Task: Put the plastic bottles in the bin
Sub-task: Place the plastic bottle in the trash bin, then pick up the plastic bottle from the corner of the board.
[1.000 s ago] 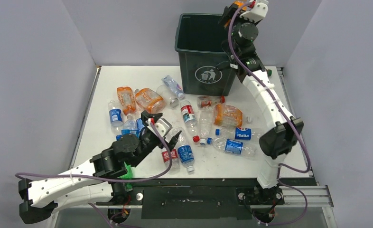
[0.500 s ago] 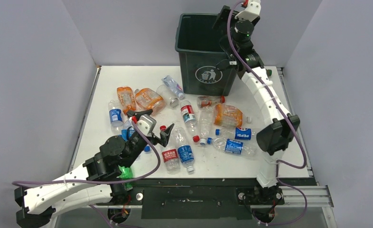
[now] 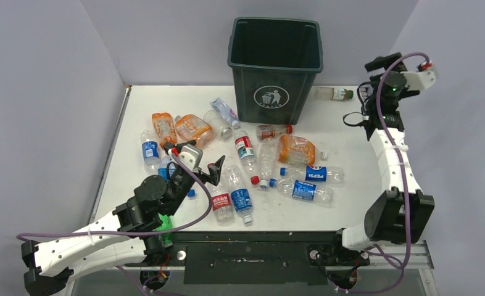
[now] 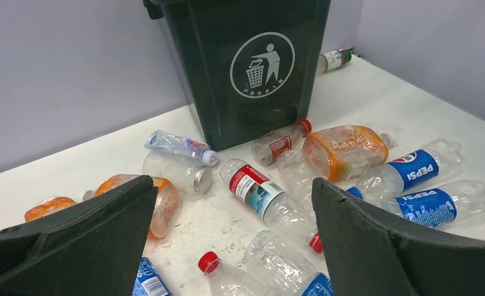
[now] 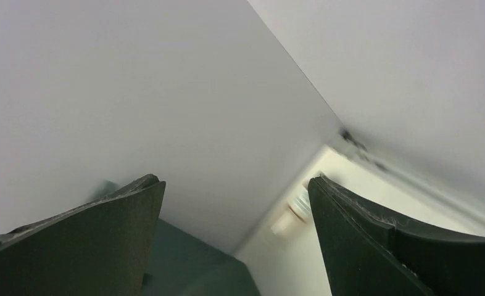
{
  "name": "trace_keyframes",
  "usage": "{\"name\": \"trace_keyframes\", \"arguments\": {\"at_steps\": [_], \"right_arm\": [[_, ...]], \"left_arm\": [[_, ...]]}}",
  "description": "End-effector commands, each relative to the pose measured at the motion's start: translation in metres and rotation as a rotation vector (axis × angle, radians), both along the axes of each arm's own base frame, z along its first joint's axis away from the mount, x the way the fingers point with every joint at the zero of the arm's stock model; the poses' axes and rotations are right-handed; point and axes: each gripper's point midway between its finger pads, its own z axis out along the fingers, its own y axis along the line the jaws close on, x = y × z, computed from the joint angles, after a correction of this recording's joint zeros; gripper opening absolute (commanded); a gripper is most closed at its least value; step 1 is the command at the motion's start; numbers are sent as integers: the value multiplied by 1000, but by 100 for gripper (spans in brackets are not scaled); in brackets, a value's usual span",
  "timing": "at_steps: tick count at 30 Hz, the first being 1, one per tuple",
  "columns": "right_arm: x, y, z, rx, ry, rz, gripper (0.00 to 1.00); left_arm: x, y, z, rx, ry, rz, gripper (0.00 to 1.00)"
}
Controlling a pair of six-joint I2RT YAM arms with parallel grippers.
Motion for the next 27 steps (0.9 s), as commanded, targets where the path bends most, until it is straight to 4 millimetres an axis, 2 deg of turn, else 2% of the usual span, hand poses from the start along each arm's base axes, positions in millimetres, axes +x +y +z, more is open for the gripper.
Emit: {"name": "trace_keyframes", "arguments": {"at_steps": [1, 4, 7, 12, 19, 27], "right_arm": [[31, 4, -96, 192, 85, 59, 90], [48, -4, -131, 260, 82, 54, 90], [74, -8, -168, 302, 135, 54, 90], [111, -20, -212, 394, 95, 68, 90], [157, -45, -253, 489, 65, 47, 90], [201, -56, -300, 509, 87, 39, 91]], "left_arm": [[3, -2, 7, 3, -23, 12, 96], [5, -2, 3, 36, -21, 18, 96], [6, -3, -1, 63, -25, 21, 96], [8, -3, -6, 90, -27, 31, 96], [15, -13, -23, 174, -5, 34, 96], [26, -1, -30, 226, -14, 115, 96]]}}
